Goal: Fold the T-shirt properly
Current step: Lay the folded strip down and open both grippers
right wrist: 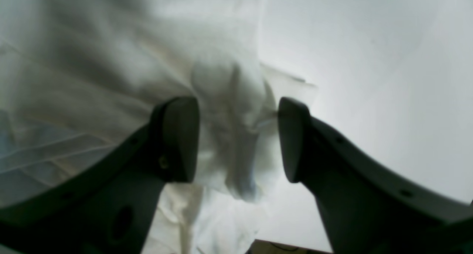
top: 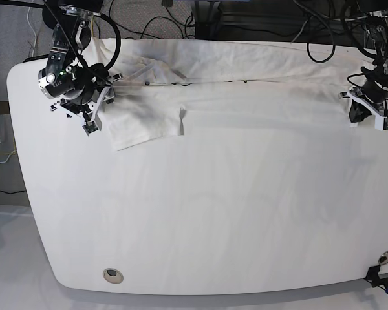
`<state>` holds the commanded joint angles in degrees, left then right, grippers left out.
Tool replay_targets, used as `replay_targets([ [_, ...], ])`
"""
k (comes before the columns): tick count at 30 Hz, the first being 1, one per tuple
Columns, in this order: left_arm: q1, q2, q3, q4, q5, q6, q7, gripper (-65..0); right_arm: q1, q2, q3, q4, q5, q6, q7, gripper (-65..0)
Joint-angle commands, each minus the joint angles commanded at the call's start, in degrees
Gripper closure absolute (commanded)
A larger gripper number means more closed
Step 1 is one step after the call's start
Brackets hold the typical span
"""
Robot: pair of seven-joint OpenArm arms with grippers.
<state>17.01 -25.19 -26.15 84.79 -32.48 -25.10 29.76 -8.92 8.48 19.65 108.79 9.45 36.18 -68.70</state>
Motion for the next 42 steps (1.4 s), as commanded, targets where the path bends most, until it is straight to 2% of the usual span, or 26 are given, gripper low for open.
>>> replay_targets([
  [4,0.6,0.1,-0.2,5.1,-0.1,0.0,-0.1,0.0,0.0,0.0,0.0,0.0,0.0,0.0,0.0,-33.2],
  [12,7.7,0.1,-0.5,17.6,-0.1,0.0,-0.1,0.0,0.0,0.0,0.0,0.0,0.0,0.0,0.0,-33.2],
  [17,14.5,0.0,-6.3,22.3,-0.1,-0.1,-0.1,0.0,0.0,0.0,0.0,0.0,0.0,0.0,0.0,-33.2],
  [19,16.2,-0.1,-9.2,22.3,-0.1,-2.5,-0.1,0.0,0.0,0.0,0.0,0.0,0.0,0.0,0.0,-33.2],
  [22,18.6,-0.1,-14.2,22.3,0.1,-9.3,-0.1,0.0,0.1,0.0,0.0,0.0,0.0,0.0,0.0,-33.2],
  [24,19.5,-0.1,-16.0,22.1,0.3,-12.0,-0.1,0.0,0.1,-0.1,0.0,0.0,0.0,0.0,0.0,-33.2],
  [26,20.7,-0.1,-16.4,21.9,0.4,-12.2,0.0,0.0,0.7,-1.3,0.0,0.0,-0.1,0.0,0.0,-33.2],
  [32,22.9,0.0,-15.9,21.8,0.4,-12.2,0.1,0.0,0.8,-2.0,0.0,0.0,-0.1,0.0,0.0,-33.2],
  [35,23.0,0.4,-14.8,21.8,1.0,-12.0,3.9,0.0,0.8,-2.0,0.0,0.0,-0.1,0.0,0.0,-33.2],
  [38,22.8,0.4,-13.5,21.8,5.1,-12.1,8.2,0.0,0.8,-2.0,0.0,0.0,-0.1,0.0,0.0,-33.2],
  [42,22.8,0.4,-10.3,21.2,9.6,-12.0,8.9,0.0,0.8,-1.9,0.0,0.0,-0.1,0.0,0.0,-33.2],
])
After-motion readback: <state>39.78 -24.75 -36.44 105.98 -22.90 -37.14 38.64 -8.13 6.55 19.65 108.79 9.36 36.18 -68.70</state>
